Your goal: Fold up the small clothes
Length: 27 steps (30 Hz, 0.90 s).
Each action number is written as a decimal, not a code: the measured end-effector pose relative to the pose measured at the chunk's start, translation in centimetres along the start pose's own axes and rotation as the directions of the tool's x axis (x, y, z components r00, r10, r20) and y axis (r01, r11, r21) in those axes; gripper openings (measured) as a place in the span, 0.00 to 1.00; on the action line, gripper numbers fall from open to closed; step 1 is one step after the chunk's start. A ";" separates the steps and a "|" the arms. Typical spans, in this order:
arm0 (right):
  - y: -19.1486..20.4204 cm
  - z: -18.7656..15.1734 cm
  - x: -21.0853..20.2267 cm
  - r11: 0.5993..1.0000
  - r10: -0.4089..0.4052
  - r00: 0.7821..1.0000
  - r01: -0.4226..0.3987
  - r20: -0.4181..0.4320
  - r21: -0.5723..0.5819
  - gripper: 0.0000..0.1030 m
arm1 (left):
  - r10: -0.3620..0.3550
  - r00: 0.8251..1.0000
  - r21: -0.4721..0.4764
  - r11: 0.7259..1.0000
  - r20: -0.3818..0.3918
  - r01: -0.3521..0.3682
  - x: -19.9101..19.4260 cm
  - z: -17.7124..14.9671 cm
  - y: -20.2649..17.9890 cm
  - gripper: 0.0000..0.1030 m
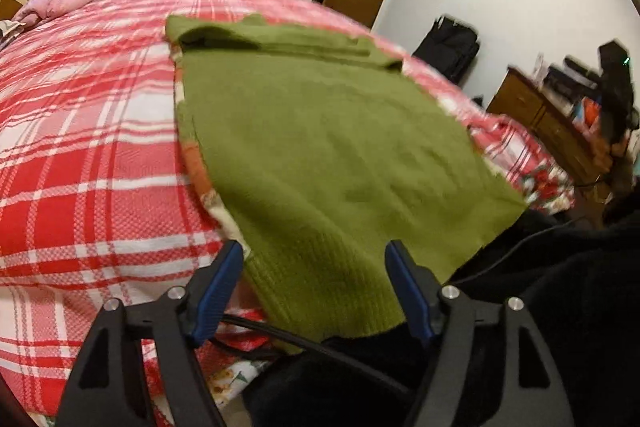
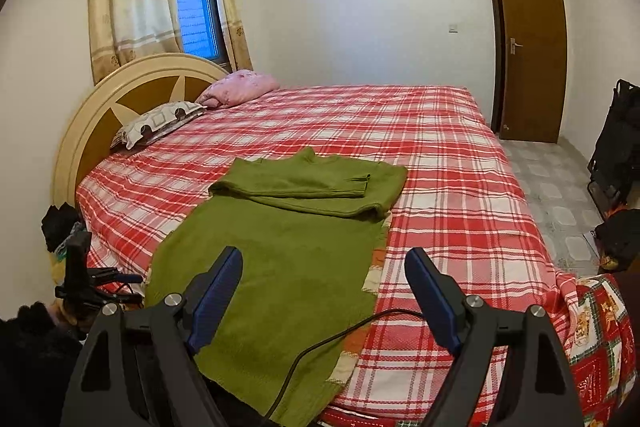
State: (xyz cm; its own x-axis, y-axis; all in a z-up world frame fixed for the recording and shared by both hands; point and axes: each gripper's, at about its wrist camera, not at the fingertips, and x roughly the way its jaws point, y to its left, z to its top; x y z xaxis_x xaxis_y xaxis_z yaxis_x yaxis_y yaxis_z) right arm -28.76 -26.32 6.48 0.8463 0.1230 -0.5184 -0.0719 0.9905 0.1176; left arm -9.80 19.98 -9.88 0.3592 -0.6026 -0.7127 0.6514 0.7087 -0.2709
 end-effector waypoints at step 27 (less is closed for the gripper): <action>-3.4 -0.7 1.2 0.991 0.002 1.000 -0.001 -0.001 0.130 0.81 | -0.245 0.935 -0.243 0.920 0.257 0.308 -3.6 7.3 -2.2 0.07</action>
State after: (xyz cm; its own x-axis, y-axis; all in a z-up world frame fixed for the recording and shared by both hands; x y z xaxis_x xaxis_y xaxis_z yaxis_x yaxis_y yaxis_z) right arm -27.90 -29.49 4.85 0.8459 0.1245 -0.5186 -0.0037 0.9737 0.2278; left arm -7.61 17.92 -1.98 0.3476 -0.8314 -0.4335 0.5475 0.5553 -0.6260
